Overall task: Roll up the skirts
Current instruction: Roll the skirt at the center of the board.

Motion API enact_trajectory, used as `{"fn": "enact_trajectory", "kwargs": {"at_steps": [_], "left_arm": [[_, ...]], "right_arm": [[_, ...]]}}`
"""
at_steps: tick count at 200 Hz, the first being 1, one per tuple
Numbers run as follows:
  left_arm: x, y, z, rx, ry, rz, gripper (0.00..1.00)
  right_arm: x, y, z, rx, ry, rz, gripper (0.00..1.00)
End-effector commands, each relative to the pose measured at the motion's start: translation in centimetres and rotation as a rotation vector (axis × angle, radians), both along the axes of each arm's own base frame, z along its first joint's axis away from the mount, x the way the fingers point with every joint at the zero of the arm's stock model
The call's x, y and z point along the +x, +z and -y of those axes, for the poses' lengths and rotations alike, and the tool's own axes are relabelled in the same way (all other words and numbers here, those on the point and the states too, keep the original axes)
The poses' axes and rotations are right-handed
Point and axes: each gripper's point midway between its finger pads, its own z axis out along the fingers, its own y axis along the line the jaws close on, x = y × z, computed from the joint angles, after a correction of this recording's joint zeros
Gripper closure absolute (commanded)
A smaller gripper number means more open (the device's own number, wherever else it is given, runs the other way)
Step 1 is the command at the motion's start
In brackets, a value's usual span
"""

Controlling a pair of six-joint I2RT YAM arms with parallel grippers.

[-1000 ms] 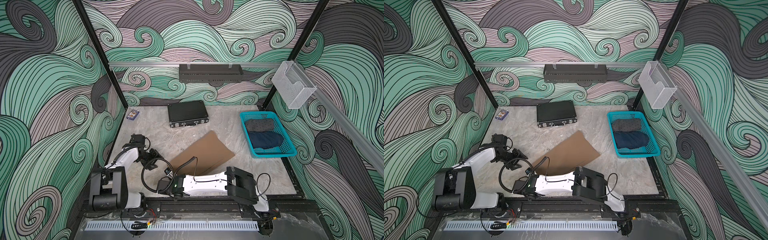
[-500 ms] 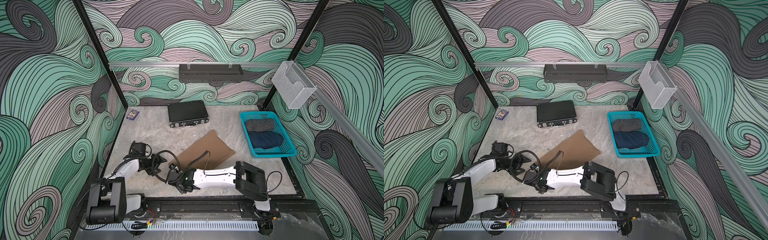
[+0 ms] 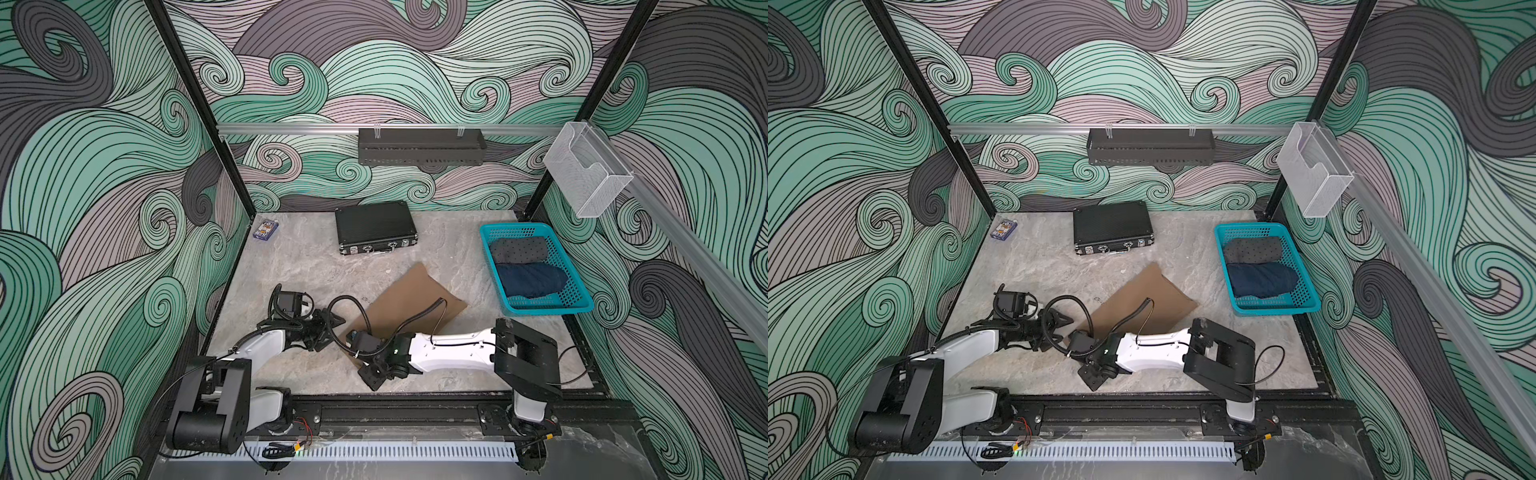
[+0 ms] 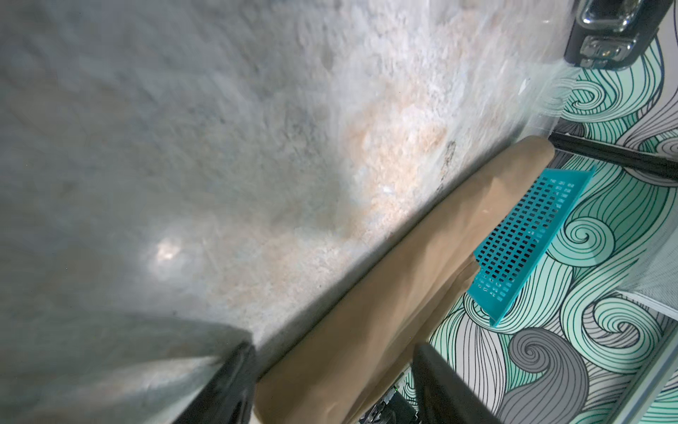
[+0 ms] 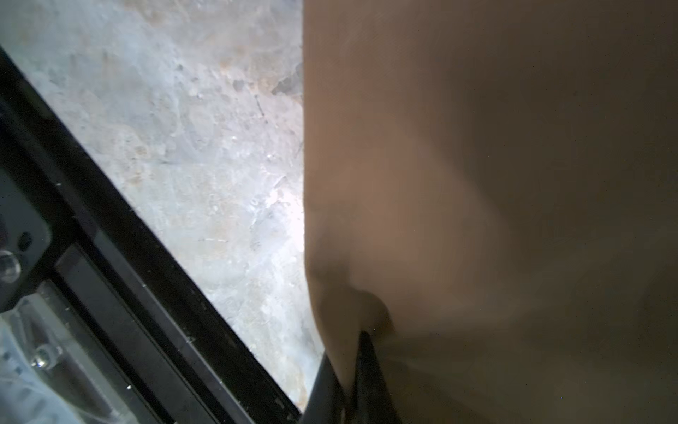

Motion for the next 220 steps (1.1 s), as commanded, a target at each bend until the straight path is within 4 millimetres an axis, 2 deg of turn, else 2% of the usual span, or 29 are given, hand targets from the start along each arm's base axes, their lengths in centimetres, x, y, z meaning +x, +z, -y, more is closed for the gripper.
{"fn": "enact_trajectory", "kwargs": {"at_steps": [1,27,83,90,98,126,139,161,178,204,220], "left_arm": [[0.6,-0.6,-0.2,0.038,0.018,0.008,0.37],[0.1,-0.7,0.0,0.06,0.004,-0.003,0.4],[-2.2,1.8,-1.7,0.21,-0.071,-0.03,0.21],[-2.4,1.8,-1.4,0.2,-0.079,-0.032,0.19],[-2.6,1.7,-0.9,0.177,-0.089,-0.031,0.18],[-3.4,1.5,-1.3,0.212,-0.11,-0.108,0.18],[-3.3,1.5,-0.6,0.176,-0.113,-0.105,0.17],[-3.4,1.0,0.7,0.142,-0.14,-0.123,0.17],[-3.9,0.2,0.8,0.179,-0.169,-0.181,0.18],[-4.0,-1.4,0.5,0.222,-0.141,-0.224,0.23],[-3.7,-1.8,0.5,0.25,-0.127,-0.227,0.33]], "right_arm": [[-1.3,1.2,-0.5,0.089,0.05,-0.072,1.0],[-1.4,1.8,-0.6,0.14,0.035,-0.133,1.0],[-0.1,3.2,-0.6,0.235,-0.059,-0.249,1.0],[0.0,3.3,-0.6,0.245,-0.065,-0.261,1.0],[0.3,3.5,-0.6,0.258,-0.075,-0.272,1.0],[1.0,4.1,-0.3,0.313,-0.107,-0.301,1.0],[1.1,4.4,-0.3,0.34,-0.116,-0.332,1.0],[1.7,4.7,-0.2,0.37,-0.137,-0.354,1.0],[1.9,4.9,-0.1,0.38,-0.143,-0.356,1.0],[2.2,5.3,-0.1,0.397,-0.153,-0.368,1.0],[2.4,5.5,0.0,0.41,-0.163,-0.384,1.0]]}}
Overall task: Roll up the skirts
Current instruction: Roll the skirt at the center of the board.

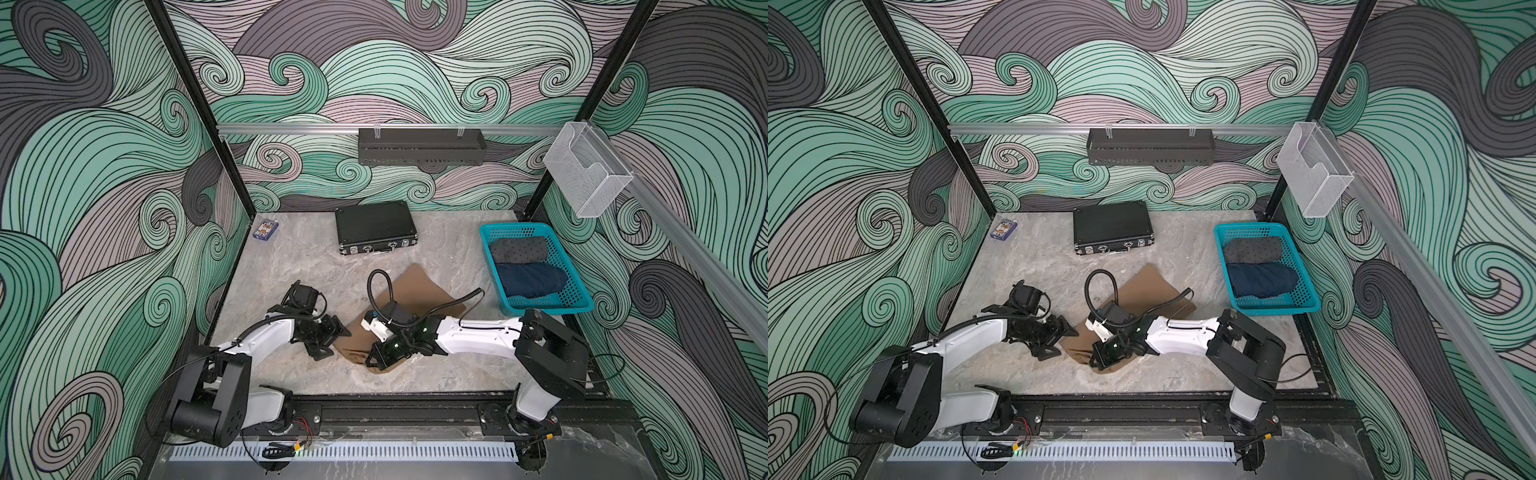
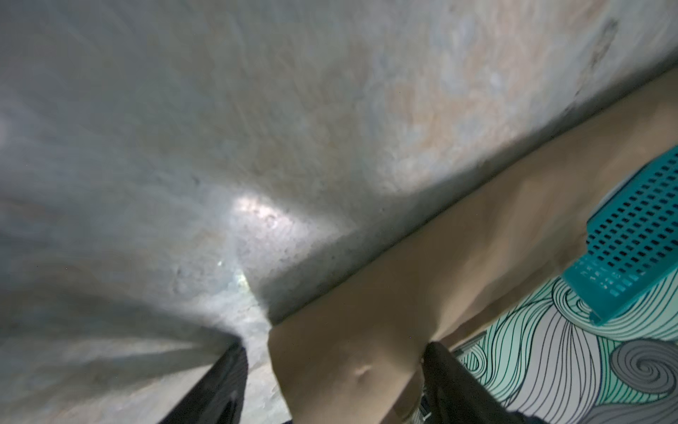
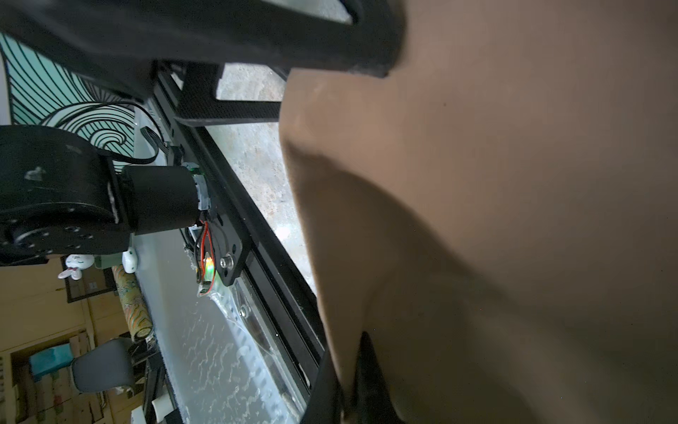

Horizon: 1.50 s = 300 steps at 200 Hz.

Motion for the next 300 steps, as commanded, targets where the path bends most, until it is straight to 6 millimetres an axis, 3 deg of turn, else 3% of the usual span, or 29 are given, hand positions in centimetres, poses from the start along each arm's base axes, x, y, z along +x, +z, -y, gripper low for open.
{"fn": "enact_trajectory", "kwargs": {"at_steps": [1,22,50,88,119,160,189,202,241,253,267,300], "left_arm": [[0.3,-1.2,-0.7,0.083,0.028,-0.018,0.35],[1.2,-0.7,-1.1,0.128,0.022,0.001,0.66],[1.6,1.4,-3.1,0.271,-0.027,-0.011,1.0],[1.6,3.1,-5.0,0.399,-0.082,-0.056,1.0],[2.5,2.2,-3.6,0.36,-0.162,-0.157,1.0],[5.0,1.7,-5.0,0.492,-0.269,-0.248,1.0],[5.7,0.6,-4.3,0.469,-0.27,-0.274,1.0],[5.9,0.4,-3.8,0.449,-0.271,-0.285,1.0],[6.0,0.2,-3.3,0.424,-0.277,-0.291,1.0],[6.1,0.3,-3.1,0.409,-0.28,-0.29,1.0],[6.1,0.3,-2.8,0.395,-0.287,-0.289,1.0],[6.0,0.4,-2.6,0.375,-0.301,-0.273,1.0]], "right_arm": [[0.4,1.7,-0.3,0.07,-0.014,-0.015,1.0],[0.9,1.9,0.0,0.105,-0.056,-0.078,1.0],[1.4,1.7,0.5,0.097,-0.105,-0.14,1.0],[1.1,-0.9,0.1,0.047,-0.198,-0.291,1.0],[1.5,-4.0,0.4,-0.048,-0.274,-0.362,1.0],[2.3,-6.2,0.4,-0.083,-0.357,-0.414,1.0],[3.0,-5.8,0.4,-0.064,-0.342,-0.332,0.76],[3.6,-5.0,0.3,-0.035,-0.336,-0.258,0.63],[4.8,-1.8,0.5,0.018,-0.246,0.057,0.37],[4.9,-0.8,0.8,0.025,-0.224,0.188,0.24],[4.9,0.4,1.1,0.023,-0.191,0.372,0.02],[3.2,3.0,0.6,0.064,-0.019,0.933,0.01]]}}
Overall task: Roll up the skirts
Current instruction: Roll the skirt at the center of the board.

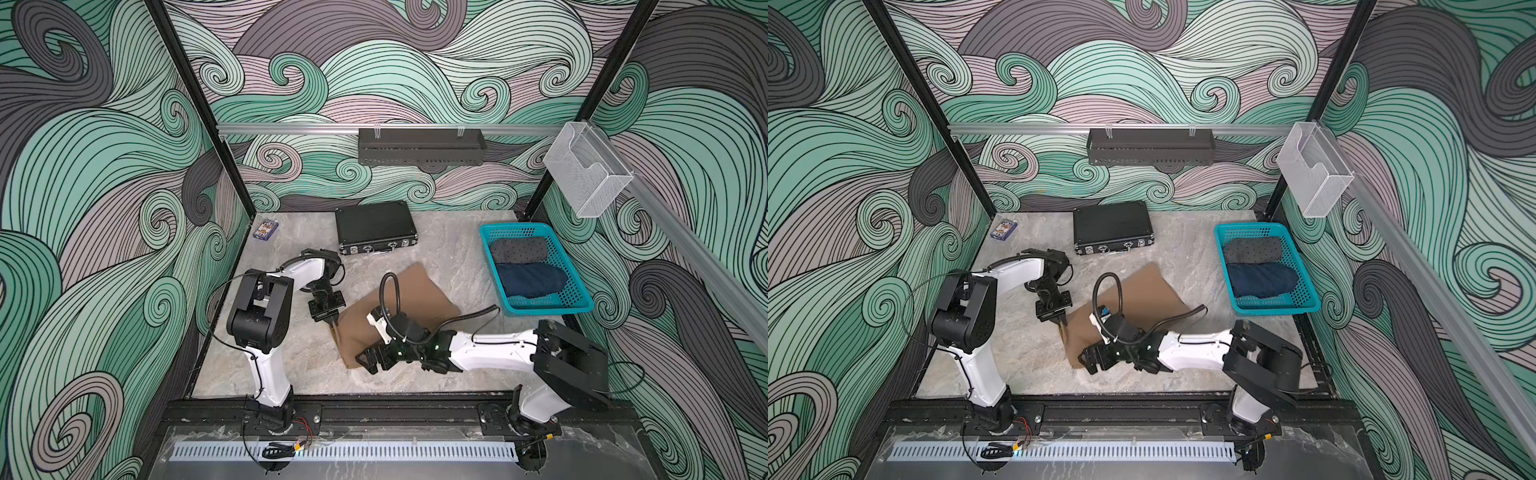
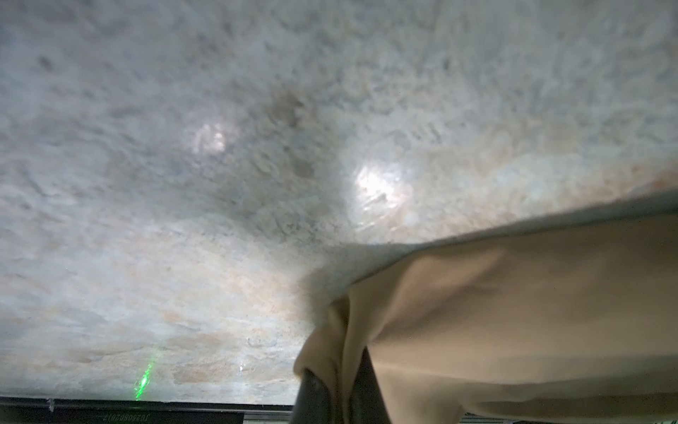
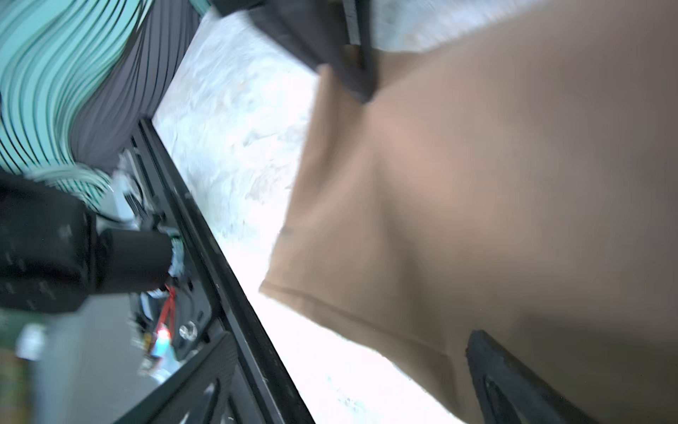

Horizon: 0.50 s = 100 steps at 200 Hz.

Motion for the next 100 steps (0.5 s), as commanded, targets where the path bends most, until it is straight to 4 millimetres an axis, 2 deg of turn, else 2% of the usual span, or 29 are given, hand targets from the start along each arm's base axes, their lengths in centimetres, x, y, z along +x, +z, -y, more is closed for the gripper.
{"fn": "enact_trajectory", "kwargs": {"at_steps": [1,14,31,49,79,100], "left_arm": [[0.3,0.3,0.0,-0.016,-0.021,0.006,1.0],[0.2,0.4,0.0,-0.021,-0.03,0.013,1.0],[0.1,0.2,0.0,-0.028,-0.03,0.024,1.0],[0.0,-0.1,0.3,-0.042,-0.028,0.03,1.0],[0.1,-0.1,0.8,-0.076,-0.035,0.031,1.0],[0.3,0.3,0.9,-0.09,-0.037,0.045,1.0]], "right_arm": [[1.1,1.6,0.6,-0.066,0.05,0.518,0.01],[0.8,2.4,0.6,-0.075,0.064,0.659,0.01],[1.8,2.7,0.7,-0.136,0.014,0.655,0.01],[0.0,0.7,0.2,-0.256,0.252,0.645,0.01],[0.4,-1.2,0.8,-0.365,0.36,0.787,0.01],[0.6,-3.3,1.0,-0.46,0.444,0.873,0.01]]}}
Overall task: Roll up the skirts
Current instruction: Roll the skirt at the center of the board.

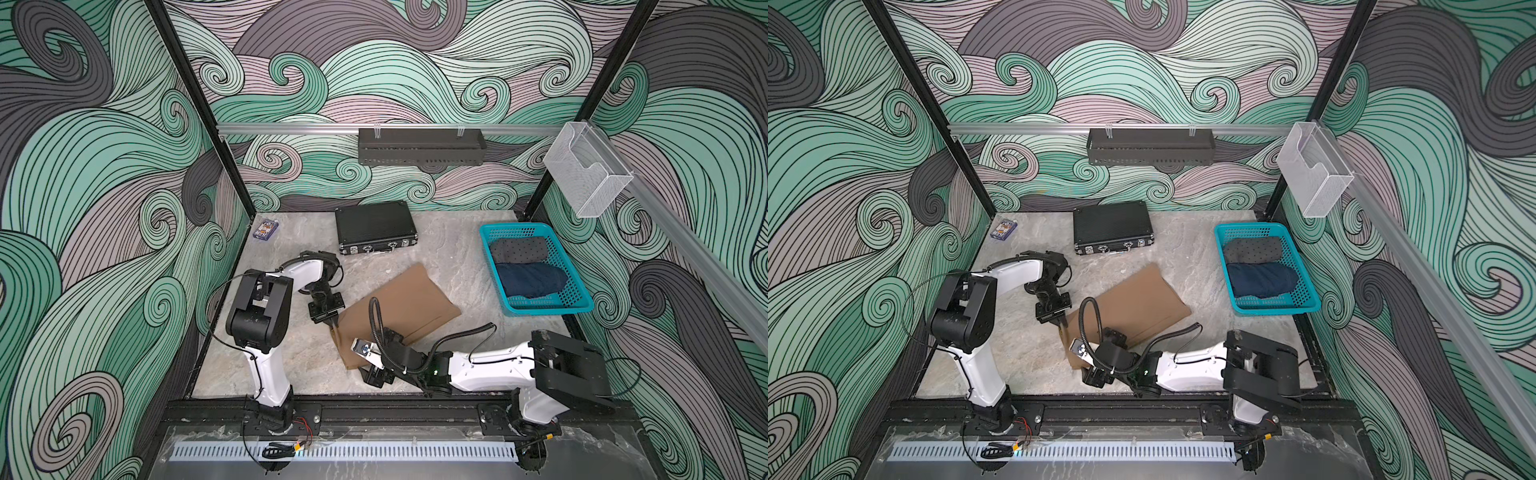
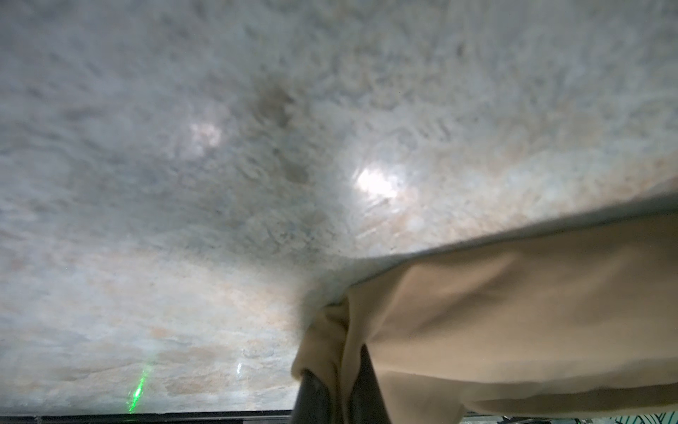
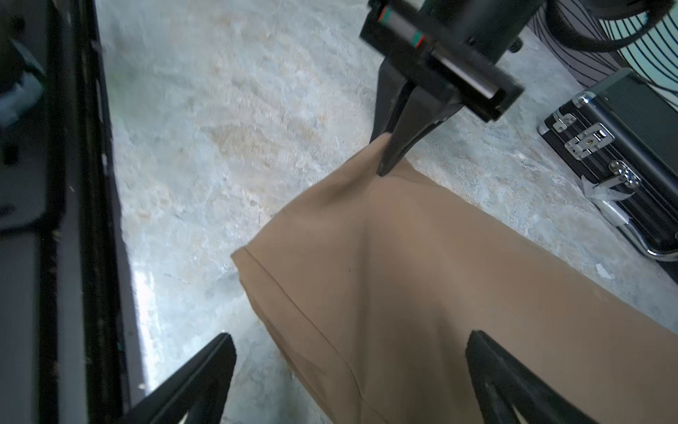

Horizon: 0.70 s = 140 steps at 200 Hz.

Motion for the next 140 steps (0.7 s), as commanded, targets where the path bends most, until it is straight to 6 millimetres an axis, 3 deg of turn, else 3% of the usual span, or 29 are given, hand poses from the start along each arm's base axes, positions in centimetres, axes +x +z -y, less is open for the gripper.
{"fn": "enact_trajectory", "kwargs": {"at_steps": [1,22,56,82,114,140], "left_arm": [[0.5,0.9,0.5,-0.046,-0.012,0.039,1.0],[0.7,1.1,0.8,-0.077,0.0,0.041,1.0],[0.6,1.2,1.2,-0.119,0.018,0.036,1.0],[0.6,1.4,1.4,-0.141,0.029,0.042,1.0],[1.0,1.5,1.0,-0.164,0.065,0.044,1.0],[1.1,1.5,1.0,-0.193,0.09,0.044,1.0]], "right_arm": [[0.5,-3.1,1.1,-0.199,0.086,0.165,0.01],[1.4,-4.0,0.6,-0.266,0.101,0.263,0.01],[0.9,-4.2,-1.1,-0.285,0.168,0.378,0.01],[1.5,-5.0,-1.7,-0.314,0.134,0.432,0.05],[0.0,-4.9,-1.6,-0.258,0.156,0.382,0.07],[-1.3,-5.3,-1.0,-0.264,0.179,0.23,0.04]]}}
